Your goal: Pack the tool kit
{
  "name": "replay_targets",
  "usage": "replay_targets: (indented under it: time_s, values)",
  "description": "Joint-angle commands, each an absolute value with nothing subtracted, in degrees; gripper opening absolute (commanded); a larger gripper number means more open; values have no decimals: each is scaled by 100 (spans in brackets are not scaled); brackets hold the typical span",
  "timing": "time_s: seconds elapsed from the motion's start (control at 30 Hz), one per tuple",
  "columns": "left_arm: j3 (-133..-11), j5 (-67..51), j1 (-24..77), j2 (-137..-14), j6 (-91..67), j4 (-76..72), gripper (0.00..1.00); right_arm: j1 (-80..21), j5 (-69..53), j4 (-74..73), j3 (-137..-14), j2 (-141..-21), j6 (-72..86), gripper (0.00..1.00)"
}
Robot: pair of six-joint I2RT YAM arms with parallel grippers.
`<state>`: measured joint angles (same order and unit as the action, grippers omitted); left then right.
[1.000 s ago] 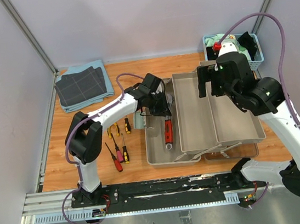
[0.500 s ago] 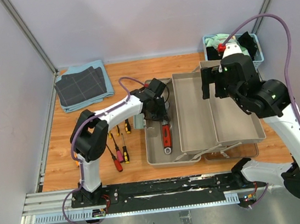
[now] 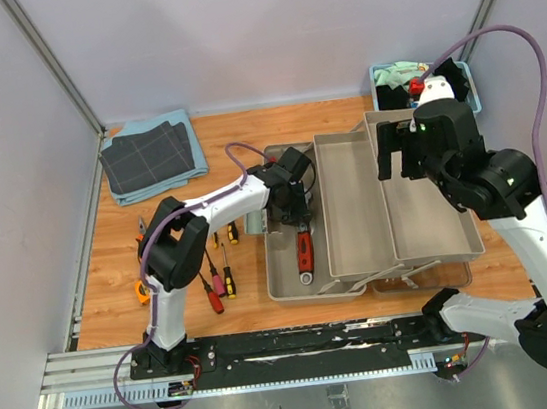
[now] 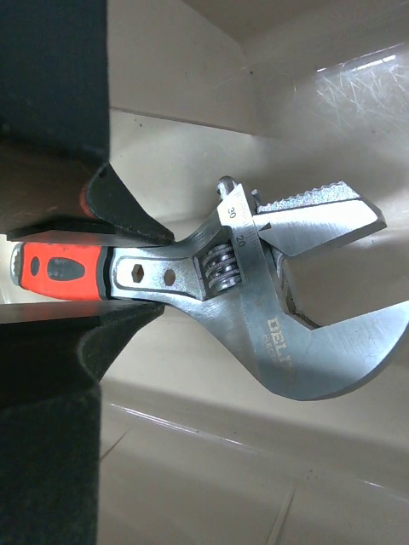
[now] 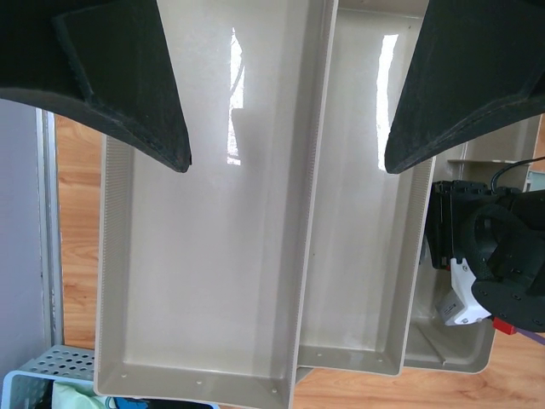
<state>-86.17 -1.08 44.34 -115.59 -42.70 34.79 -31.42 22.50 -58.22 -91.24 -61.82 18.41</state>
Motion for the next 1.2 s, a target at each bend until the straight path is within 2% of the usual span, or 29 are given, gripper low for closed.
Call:
replay_targets:
  time_s: [0.0,0.07,0.13,0.4,0.67,0.8,0.93,1.17]
  values:
    - [-8859,-218,4430,-11727,-4192,3218,20,-2977,2344,-5889,-9160,-6086,1796,98]
    - [-8912,-224,4430,-11680,-4149,3218,31,-2949,2317,-5883,-9158,-6111,1782,98]
    - [-8945,-217,4430,-11603,-4136,3215,35,-2937,2291,-5853,-9129,-6120,1779,98]
    - [-8871,-173,4438,-11187,-4040,3192,48,-2909,2139,-5690,-9079,-6201,1771,98]
    - [-9328,514,4417,-10524,-3289,3159,49,-2905,2018,-5480,-9012,-6289,1751,98]
    - [-9412,1312,4272,-9811,-2766,3070,61,-2909,1799,-5307,-9123,-6517,1592,98]
    - [-9040,1547,3562,-9087,-2374,2936,71,-2909,1469,-5095,-9467,-6937,1380,98]
    - [-7834,832,1514,-8159,-1949,3434,78,-2991,757,-4747,-10086,-7800,1221,98]
